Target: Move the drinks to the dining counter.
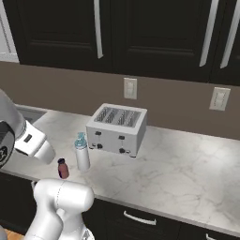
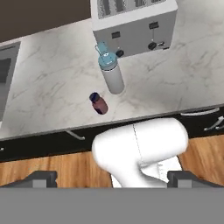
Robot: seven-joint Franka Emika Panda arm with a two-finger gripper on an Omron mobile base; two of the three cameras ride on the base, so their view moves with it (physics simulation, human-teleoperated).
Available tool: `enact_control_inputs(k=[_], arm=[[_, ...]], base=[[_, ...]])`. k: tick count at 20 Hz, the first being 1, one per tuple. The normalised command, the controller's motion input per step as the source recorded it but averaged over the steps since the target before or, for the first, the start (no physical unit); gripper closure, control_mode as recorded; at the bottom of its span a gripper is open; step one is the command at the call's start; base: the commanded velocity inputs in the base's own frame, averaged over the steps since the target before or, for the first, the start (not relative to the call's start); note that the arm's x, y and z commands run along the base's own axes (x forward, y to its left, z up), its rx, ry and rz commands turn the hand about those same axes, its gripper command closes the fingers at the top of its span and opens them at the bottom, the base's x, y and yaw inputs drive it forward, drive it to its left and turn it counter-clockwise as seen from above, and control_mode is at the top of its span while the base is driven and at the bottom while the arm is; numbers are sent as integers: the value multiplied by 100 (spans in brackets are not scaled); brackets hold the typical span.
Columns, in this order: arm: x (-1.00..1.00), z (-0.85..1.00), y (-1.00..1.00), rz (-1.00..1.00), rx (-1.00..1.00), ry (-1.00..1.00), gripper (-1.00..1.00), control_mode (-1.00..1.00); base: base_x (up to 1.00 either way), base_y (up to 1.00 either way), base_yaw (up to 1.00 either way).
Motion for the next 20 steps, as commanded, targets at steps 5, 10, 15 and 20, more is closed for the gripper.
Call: enact_control_inputs(k=[5, 10, 15, 20], arm=[[0, -10, -29, 26, 0, -36, -100, -100], [0, 0, -28, 30, 0, -35, -100, -100], [4, 0, -31, 33, 9, -8, -100, -100], [6, -5, -35, 38, 8, -9, -100, -100]], base=[[0, 0, 0], [0, 0, 0], [0, 0, 0], [0, 0, 0]])
